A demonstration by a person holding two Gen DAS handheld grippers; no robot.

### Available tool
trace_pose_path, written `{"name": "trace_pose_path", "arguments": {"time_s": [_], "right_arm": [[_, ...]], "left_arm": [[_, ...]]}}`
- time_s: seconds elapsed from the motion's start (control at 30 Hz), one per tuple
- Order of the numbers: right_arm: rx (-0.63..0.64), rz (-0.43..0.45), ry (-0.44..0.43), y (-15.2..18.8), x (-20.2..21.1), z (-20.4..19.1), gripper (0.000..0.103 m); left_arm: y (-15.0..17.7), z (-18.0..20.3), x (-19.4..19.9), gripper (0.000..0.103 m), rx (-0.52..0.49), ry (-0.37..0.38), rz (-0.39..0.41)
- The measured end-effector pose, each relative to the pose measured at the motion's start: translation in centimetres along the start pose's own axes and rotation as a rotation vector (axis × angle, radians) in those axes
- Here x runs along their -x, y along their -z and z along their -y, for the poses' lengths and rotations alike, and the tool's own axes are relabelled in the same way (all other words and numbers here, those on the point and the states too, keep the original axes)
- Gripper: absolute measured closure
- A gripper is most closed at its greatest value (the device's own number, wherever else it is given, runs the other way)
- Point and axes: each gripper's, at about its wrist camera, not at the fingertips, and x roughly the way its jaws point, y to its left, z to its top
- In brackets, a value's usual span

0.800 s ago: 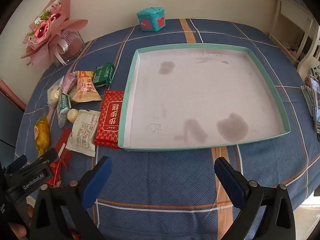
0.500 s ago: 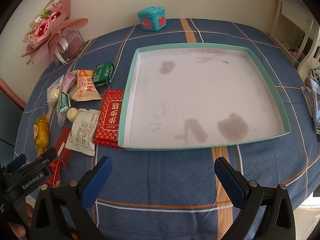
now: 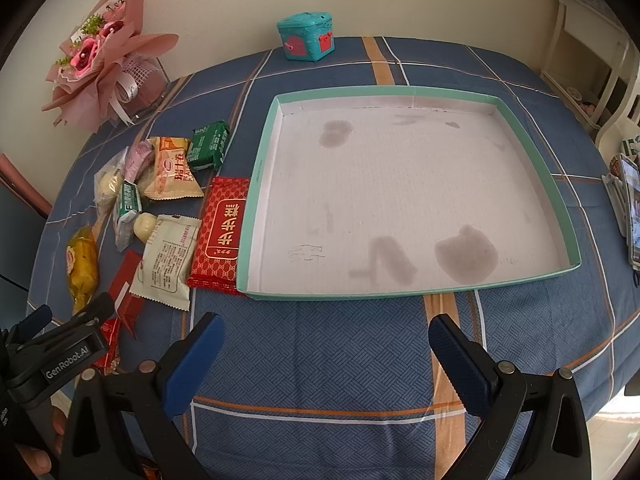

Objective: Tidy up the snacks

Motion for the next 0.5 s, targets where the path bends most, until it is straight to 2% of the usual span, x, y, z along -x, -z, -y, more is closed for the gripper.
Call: {"name": "trace_pose_path", "arguments": {"time_s": [0.5], "right_arm": [[0.002, 0.002, 0.0, 0.04, -0.03, -0.11, 0.0]], "left_arm": [[0.02, 0.09, 0.02, 0.0, 0.0, -0.002, 0.005]]}}
